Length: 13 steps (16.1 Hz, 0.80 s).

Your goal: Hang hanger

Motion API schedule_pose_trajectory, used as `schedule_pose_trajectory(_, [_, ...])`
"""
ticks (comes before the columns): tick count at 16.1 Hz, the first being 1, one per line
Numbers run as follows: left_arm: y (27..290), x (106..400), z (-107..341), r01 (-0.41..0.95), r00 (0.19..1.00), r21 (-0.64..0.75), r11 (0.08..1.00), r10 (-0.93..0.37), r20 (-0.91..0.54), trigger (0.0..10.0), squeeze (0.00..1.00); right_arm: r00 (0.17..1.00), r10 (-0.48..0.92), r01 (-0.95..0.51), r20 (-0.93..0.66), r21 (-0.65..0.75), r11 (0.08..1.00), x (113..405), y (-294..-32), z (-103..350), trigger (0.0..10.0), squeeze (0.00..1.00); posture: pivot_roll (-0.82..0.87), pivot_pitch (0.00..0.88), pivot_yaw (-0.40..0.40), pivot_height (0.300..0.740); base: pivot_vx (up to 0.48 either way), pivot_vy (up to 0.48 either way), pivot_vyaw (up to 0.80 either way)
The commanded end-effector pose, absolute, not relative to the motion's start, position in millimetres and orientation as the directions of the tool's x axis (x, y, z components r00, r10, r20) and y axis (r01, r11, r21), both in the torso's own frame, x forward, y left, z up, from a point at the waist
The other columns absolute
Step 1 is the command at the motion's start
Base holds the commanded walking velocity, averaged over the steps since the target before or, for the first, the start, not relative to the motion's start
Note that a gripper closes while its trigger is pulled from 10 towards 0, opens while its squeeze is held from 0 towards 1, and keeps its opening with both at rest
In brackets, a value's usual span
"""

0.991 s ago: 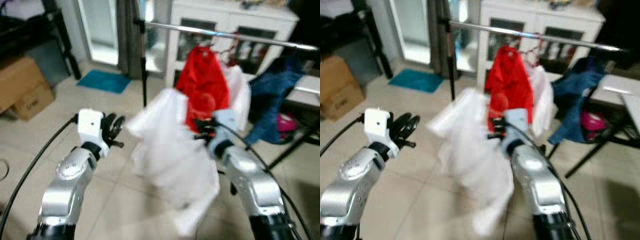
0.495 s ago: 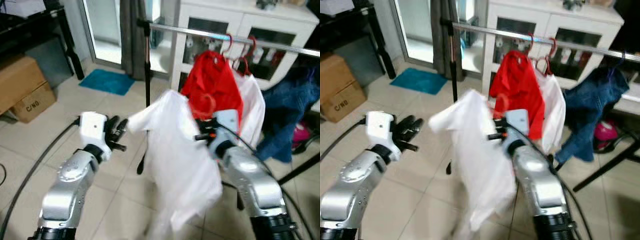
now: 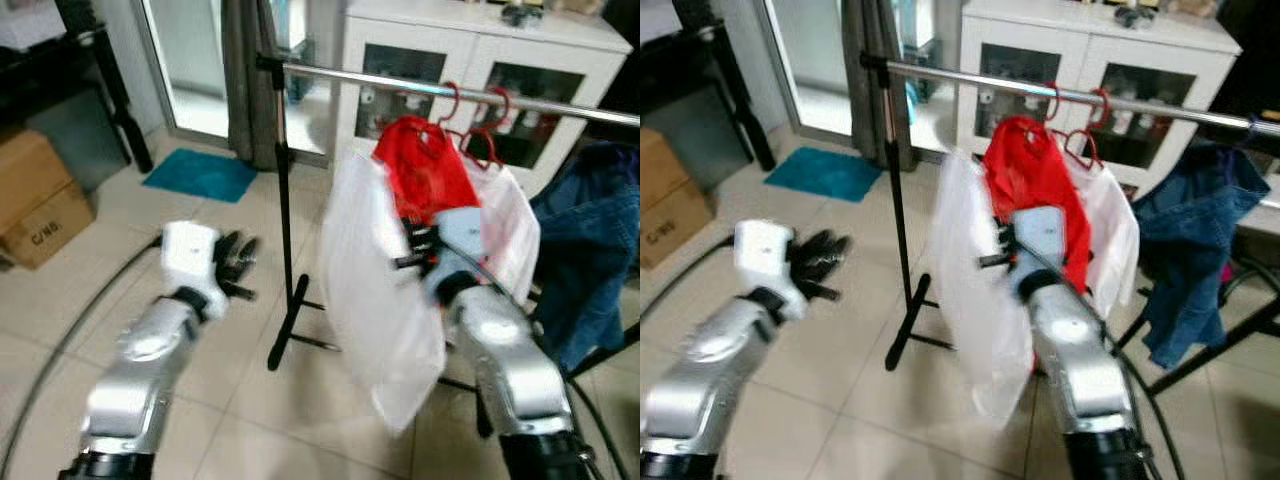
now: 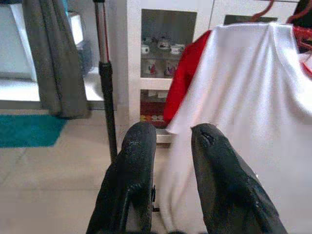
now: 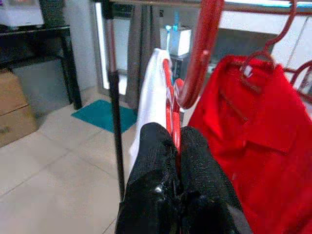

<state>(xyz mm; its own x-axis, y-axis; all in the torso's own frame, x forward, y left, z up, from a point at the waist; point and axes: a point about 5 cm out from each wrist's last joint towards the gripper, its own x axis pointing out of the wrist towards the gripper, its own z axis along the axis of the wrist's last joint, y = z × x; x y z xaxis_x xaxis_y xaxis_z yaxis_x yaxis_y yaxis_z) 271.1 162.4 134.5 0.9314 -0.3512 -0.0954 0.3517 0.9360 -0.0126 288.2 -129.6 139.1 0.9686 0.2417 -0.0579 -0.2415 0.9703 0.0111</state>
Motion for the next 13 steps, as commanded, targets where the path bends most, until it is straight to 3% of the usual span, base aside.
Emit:
schedule_pose_trajectory(1, [170.8, 272.4, 138.4, 0.33, 0.941, 0.021, 0.944, -0.326, -0.092, 10.0, 0.0, 0.96, 0.275, -0.274, 0.051, -0.02, 0.962, 290.6, -120.0, 155.8, 10.0, 0.0, 0.01, 0.0, -0.02, 0.74, 0.356, 0.0, 0.0])
schedule_pose_trajectory(6, [174.0, 269.3, 141.7, 0.338, 0.938, 0.053, 0.94, -0.332, -0.097, 10.0, 0.0, 0.893, 0.449, -0.447, -0.034, 0.048, 0.893, 289.5, -98.7, 158.7, 10.0, 0.0, 0.03, 0.0, -0.032, 0.74, 0.355, 0.0, 0.0])
schedule_pose_trajectory(11, [178.7, 268.6, 142.1, 0.347, 0.935, 0.092, 0.934, -0.336, -0.115, 10.0, 0.0, 0.856, 0.501, -0.509, -0.128, -0.038, 0.86, 294.2, -85.9, 158.2, 10.0, 0.0, 0.04, 0.0, -0.033, 0.74, 0.353, 0.0, 0.0])
schedule_pose_trajectory(13, [180.9, 268.9, 145.7, 0.355, 0.933, 0.113, 0.928, -0.343, -0.111, 10.0, 0.0, 0.887, 0.438, -0.448, -0.143, -0.039, 0.893, 307.1, -86.7, 162.3, 10.0, 0.0, 0.06, 0.0, -0.043, 0.74, 0.354, 0.0, 0.0])
